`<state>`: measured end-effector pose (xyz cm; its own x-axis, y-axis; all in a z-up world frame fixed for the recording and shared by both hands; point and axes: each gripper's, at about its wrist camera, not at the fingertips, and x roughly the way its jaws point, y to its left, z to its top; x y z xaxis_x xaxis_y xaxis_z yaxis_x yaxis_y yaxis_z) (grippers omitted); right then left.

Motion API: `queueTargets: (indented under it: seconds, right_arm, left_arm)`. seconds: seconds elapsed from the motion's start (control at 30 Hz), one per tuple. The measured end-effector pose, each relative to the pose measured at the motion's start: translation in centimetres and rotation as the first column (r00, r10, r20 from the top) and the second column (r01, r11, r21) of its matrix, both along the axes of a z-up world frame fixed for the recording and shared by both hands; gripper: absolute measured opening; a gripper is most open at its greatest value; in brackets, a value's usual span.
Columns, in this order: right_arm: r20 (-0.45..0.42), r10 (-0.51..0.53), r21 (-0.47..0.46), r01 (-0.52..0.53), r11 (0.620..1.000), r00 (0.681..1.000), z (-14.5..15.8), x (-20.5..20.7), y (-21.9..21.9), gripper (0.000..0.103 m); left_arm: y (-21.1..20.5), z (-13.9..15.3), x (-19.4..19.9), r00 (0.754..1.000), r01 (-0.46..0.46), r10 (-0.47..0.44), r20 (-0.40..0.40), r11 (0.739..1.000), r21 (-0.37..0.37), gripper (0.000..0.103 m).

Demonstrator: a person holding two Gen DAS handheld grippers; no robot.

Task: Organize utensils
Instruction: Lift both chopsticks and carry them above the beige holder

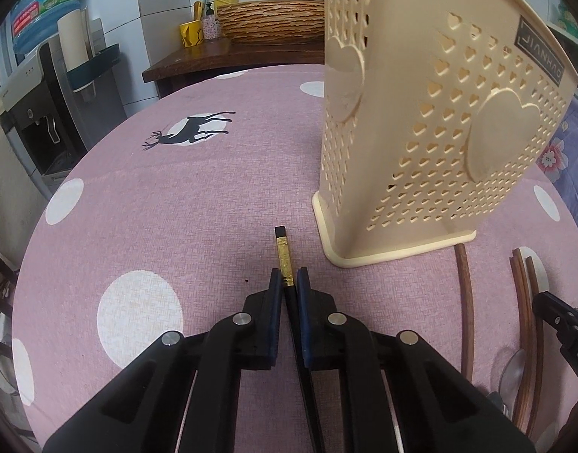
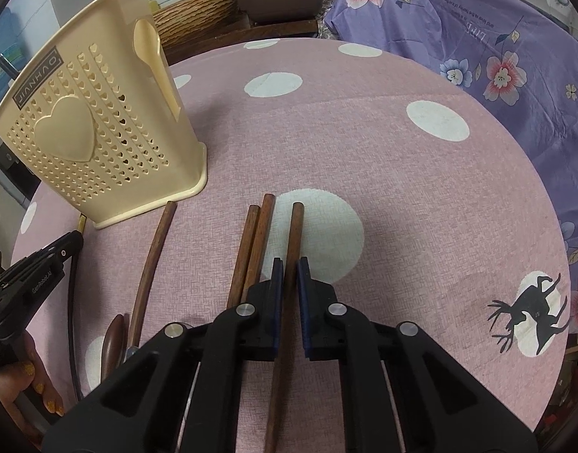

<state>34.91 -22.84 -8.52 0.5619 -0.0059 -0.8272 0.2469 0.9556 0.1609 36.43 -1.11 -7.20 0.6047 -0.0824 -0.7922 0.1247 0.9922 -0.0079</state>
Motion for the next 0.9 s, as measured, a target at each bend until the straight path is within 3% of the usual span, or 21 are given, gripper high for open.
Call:
queueTargets:
  seconds: [0.2, 0.43, 0.7, 0.9]
  right_arm:
    - [0.045, -0.001, 0.081, -0.003, 0.997, 0.999, 0.4, -0.4, -1.1, 0.008]
    - [0.177, 0.026, 0.142, -0.052, 0.988, 0.984, 3.8, -2.3, -2.3, 0.007]
    - [0.367, 0.090, 0.133, -0.148, 0.980, 0.926, 9.7, -6.6, -3.2, 0.007]
    - [0.445, 0.143, 0.109, -0.212, 0.971, 0.884, 12.0, -9.9, -3.6, 0.007]
  left_arm:
    - [1.1, 0.8, -0.2, 0.999, -0.023, 0.024, 0.022, 0.998, -0.054, 0.008]
    - [3.0, 4.7, -2.7, 0.993, -0.017, 0.034, 0.109, 0.988, -0.155, 0.008]
    - [5.7, 10.8, -8.1, 0.963, 0.028, 0.041, 0.268, 0.968, -0.248, 0.008]
    - [6.3, 12.7, -11.7, 0.939, 0.058, 0.033, 0.344, 0.966, -0.251, 0.008]
